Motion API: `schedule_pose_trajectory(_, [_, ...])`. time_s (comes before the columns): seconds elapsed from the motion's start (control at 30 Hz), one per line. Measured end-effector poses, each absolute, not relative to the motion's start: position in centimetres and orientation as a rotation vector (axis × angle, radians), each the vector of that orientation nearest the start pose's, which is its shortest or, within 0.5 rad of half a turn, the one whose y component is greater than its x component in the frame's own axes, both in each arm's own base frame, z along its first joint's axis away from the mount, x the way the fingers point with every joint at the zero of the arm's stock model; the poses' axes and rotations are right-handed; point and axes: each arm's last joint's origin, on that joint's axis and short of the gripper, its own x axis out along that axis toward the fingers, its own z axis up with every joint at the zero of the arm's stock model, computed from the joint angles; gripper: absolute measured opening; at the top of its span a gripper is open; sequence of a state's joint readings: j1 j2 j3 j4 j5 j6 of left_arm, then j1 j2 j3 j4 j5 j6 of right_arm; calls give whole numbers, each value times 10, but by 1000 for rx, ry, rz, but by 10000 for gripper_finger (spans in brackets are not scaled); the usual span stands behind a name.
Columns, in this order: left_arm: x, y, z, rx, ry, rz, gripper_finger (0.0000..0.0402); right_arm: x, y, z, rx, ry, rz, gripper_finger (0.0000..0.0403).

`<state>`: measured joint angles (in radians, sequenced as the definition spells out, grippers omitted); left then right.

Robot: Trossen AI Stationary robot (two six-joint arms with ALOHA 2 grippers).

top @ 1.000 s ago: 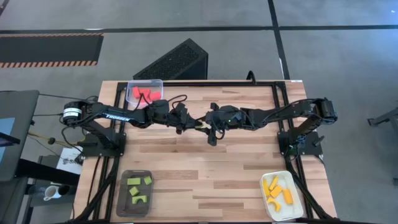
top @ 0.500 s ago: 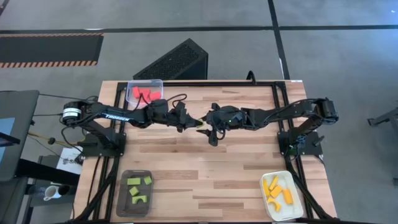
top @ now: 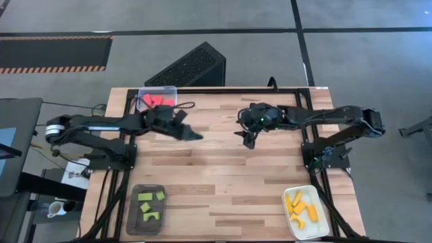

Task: Sort & place blocks by color
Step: Put the green block into the black transparent bin

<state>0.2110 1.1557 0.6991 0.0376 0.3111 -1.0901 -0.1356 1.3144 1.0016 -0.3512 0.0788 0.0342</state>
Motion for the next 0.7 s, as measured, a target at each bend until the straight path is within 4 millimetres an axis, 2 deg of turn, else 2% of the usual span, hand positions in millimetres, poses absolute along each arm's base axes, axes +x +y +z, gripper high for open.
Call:
schedule_pose_trajectory(0.13, [208, 11, 256, -1115, 618, 200, 105, 273, -48, 284, 61, 657, -249, 257])
schedule_pose_trajectory(0.27, [177, -32, 252, -1099, 839, 222, 105, 274, -54, 283, 56, 652, -265, 257])
schedule_pose_trajectory(0.5, [143, -110, 244, -1024, 1112, 29, 105, 283, -61, 279, 33, 630, -272, 258])
schedule_pose_trajectory(0.7, [127, -150, 221, -911, 1265, 67, 105, 291, -63, 279, -18, 573, -257, 258])
